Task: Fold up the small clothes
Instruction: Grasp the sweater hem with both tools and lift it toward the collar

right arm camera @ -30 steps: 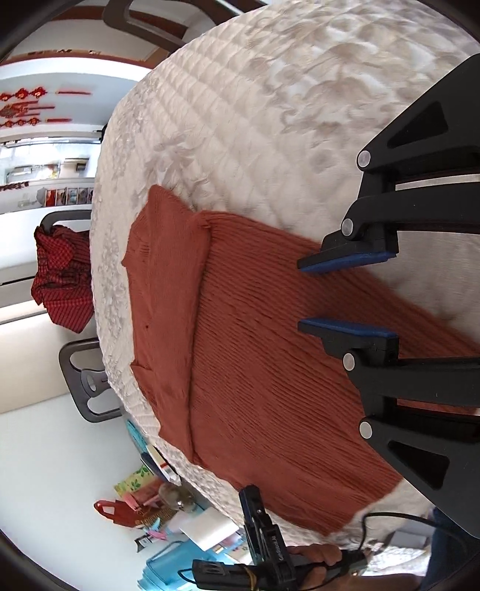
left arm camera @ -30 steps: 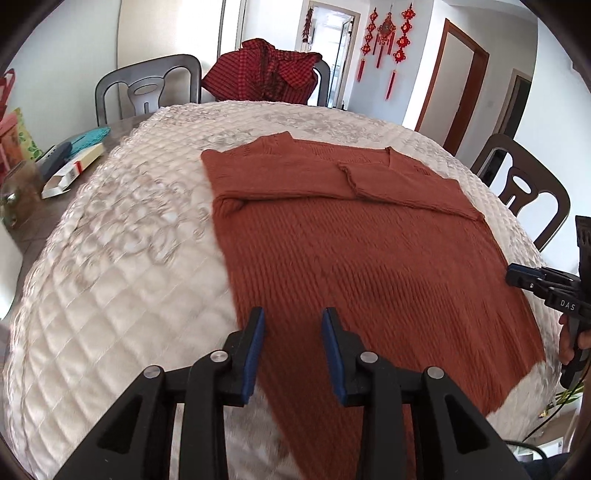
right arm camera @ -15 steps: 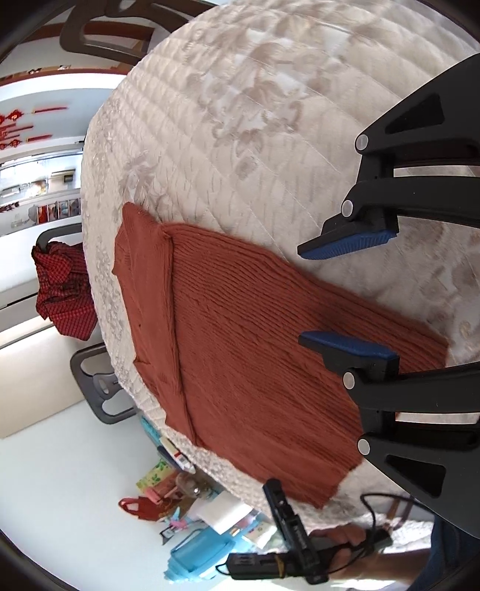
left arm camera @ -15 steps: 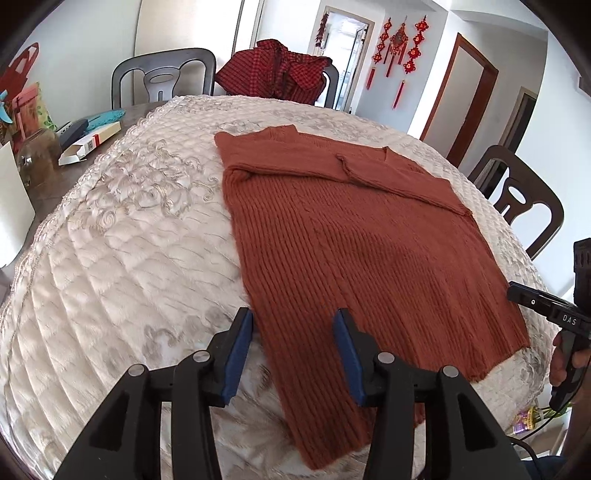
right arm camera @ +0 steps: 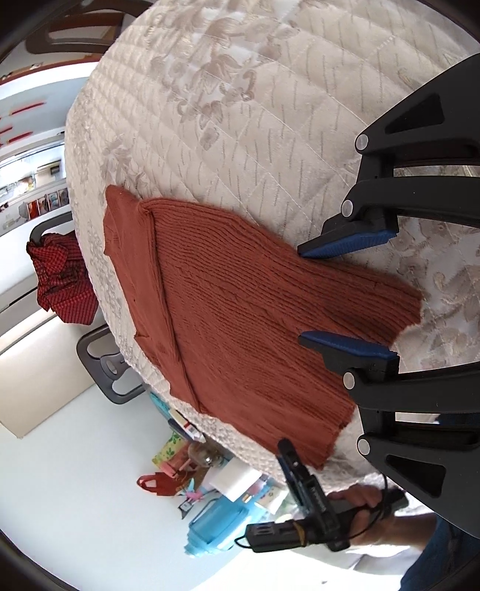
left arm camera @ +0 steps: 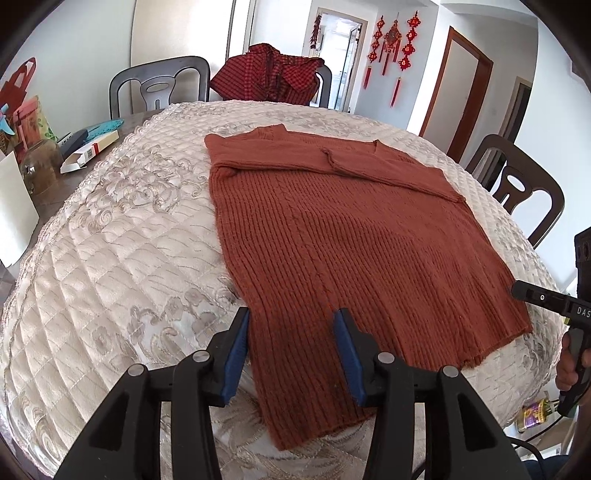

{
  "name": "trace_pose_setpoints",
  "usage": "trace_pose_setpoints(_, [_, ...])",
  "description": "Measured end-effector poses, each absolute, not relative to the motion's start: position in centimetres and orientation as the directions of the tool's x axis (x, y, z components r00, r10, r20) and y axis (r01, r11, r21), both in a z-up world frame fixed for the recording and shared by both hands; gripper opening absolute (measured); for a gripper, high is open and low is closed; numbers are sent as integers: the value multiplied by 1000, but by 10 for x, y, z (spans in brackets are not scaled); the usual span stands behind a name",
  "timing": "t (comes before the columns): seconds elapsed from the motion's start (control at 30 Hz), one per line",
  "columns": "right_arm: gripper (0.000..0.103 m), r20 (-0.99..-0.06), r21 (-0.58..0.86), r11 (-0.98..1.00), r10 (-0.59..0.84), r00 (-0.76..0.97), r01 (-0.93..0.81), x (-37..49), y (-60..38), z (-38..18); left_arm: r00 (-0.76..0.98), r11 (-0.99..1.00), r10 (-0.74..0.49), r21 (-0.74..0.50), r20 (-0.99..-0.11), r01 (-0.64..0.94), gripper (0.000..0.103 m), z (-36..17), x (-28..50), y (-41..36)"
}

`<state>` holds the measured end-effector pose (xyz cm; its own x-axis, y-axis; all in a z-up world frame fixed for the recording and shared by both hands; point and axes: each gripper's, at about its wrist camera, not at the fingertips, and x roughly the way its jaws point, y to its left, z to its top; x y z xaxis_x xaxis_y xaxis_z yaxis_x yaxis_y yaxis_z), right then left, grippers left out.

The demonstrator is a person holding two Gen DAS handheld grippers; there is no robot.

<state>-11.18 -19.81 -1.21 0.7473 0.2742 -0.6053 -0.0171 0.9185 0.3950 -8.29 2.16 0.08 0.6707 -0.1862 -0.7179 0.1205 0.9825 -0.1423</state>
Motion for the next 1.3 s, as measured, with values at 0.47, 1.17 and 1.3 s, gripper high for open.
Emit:
trace_pose_setpoints(0.47, [30, -590, 445, 895, 325, 739, -38, -115, -191, -16, 662, 959, -278, -244, -696, 146, 21, 0, -93, 24])
trace_pose_setpoints(1.17, [8, -368, 671, 732, 471, 801, -122, -142, -218, 8, 697, 786, -529, -589, -485, 187, 7, 31, -104, 84])
trace_pose_setpoints(1.3, [8, -350, 678, 720, 490, 798, -144, -139, -218, 14, 711, 763, -546, -614, -444, 202, 7, 44, -103, 88])
